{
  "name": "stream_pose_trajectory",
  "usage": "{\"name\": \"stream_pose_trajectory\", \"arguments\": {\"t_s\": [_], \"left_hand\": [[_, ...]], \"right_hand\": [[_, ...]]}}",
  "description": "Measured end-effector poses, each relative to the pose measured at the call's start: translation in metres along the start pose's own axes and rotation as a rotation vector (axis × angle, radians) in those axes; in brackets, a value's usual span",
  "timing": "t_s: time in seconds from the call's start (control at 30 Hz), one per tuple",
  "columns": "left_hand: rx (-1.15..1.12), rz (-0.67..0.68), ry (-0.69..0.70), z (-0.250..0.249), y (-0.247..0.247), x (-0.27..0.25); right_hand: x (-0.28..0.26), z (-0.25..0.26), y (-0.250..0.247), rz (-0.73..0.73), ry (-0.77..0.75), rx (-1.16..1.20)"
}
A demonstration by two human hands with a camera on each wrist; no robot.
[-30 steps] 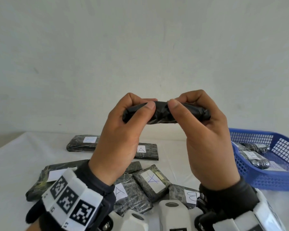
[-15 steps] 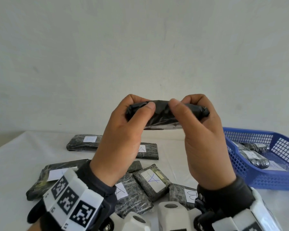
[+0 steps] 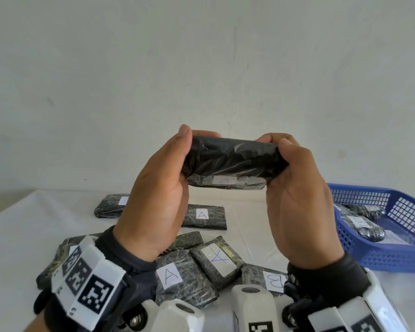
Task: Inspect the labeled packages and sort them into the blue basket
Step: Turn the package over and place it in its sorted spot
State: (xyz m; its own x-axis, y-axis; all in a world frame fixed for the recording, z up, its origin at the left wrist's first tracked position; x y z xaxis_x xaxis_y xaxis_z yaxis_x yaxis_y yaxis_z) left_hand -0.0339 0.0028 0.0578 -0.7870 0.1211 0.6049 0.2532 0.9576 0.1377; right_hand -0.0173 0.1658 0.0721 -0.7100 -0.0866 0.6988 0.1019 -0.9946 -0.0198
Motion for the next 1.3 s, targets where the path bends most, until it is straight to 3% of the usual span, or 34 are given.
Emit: {"name": "stream_pose_trajectory", "arguments": {"t_s": [0.13,0.23,0.33,0.47,0.6,0.7,0.8,0.9,1.17,1.3], "left_hand": [[0.041,0.03,0.016,-0.001,0.001,0.0],[0.008,-0.006,-0.053,0.005,-0.004,0.001],[0.129,-0.103,-0.106,0.006,-0.011,-0.001],[0.369,0.009,-0.189,0.01,0.002,-0.005],[0.391,-0.015,-0.194,0.011,0.004,-0.008],[0.31,-0.07,-0.168,0.009,-0.003,-0.006],[0.167,-0.081,-0.138,0.007,-0.007,-0.004],[0.032,-0.015,-0.125,0.007,0.001,-0.006],[0.087,0.02,-0.066,-0.001,0.01,-0.007],[0.136,0.033,0.001,-0.005,0.012,-0.007]], "right_hand": [[0.001,-0.004,0.002,0.05,0.014,-0.079],[0.003,-0.006,-0.001,0.059,0.048,0.03],[0.003,-0.002,-0.003,0.029,-0.013,-0.241],[-0.001,0.002,0.011,0.055,-0.108,-0.573],[-0.006,0.007,0.025,0.093,-0.186,-0.651],[-0.006,0.01,0.017,0.0,-0.193,-0.716],[-0.005,0.001,0.001,-0.089,-0.046,-0.46],[-0.005,-0.013,0.006,-0.017,0.093,-0.106],[-0.006,-0.01,0.021,0.059,0.028,-0.011],[-0.007,-0.009,0.021,0.018,0.029,0.039]]}}
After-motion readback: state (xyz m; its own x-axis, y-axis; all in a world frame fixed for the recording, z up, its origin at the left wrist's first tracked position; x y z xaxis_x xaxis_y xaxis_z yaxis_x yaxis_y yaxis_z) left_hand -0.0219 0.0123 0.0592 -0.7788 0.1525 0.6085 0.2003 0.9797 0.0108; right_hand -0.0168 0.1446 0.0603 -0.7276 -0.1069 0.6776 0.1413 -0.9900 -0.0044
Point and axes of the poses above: each hand's wrist, its own x-axis towards the middle knuckle, its own y-axis out of the palm, z = x × y, the point moved 8 cm from there along x, towards the middle knuckle, and after that the axes turned 4 degrees about z, right-handed, at the moved point
